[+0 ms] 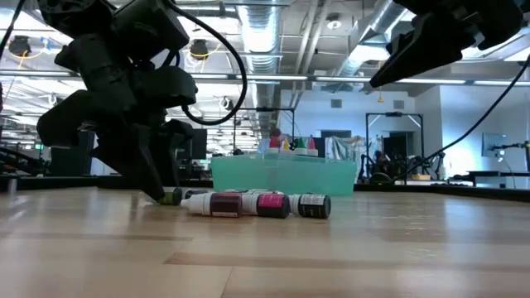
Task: Pick & Place food coloring
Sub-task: Put the left green food coloring bottle into the green bin
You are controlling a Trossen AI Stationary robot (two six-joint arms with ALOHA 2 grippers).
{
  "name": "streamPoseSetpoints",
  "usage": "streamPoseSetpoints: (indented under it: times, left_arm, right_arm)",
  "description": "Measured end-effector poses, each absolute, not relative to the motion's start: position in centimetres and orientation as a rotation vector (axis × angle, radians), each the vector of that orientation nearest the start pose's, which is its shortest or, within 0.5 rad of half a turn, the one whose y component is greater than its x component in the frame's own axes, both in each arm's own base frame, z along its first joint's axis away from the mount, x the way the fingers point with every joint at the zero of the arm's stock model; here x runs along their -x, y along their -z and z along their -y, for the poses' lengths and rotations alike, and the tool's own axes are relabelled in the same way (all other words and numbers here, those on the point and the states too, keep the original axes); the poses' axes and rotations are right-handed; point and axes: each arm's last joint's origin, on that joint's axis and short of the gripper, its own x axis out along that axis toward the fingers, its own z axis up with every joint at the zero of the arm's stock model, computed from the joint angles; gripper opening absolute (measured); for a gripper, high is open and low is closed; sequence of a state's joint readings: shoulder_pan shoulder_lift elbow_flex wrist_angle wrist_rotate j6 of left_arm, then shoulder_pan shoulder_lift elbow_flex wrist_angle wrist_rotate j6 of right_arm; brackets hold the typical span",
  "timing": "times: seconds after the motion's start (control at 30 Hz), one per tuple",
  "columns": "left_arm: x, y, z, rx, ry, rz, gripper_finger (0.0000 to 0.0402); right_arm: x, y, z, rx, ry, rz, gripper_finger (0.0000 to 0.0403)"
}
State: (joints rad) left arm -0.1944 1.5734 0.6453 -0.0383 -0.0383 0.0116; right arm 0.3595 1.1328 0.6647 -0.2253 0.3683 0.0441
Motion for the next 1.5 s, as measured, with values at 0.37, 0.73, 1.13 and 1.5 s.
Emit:
streamPoseSetpoints:
  times: [0.37,0.73,1.13,1.5]
  left_arm:
    - [-26.6,-12.8,5.1,-0.121,0.155,-0.96,0.0144]
    - [-26.4,-12.7,5.1,-0.123,0.156,-0.976,0.0108]
    - [-26.4,-12.7,5.2,-0.124,0.157,-0.979,0.0087]
    - [-27.1,-13.7,5.7,-0.135,0.171,-0.984,0.0087]
  right_arm:
    - [-21.6,-22.5,-7.0,0.206,0.022,-0.647,0.0123]
    - [-21.6,-22.5,-7.0,0.207,0.022,-0.648,0.0122]
    - [-21.6,-22.5,-7.0,0.206,0.021,-0.648,0.0123]
    - [-21.6,-22.5,-7.0,0.213,0.019,-0.648,0.0122]
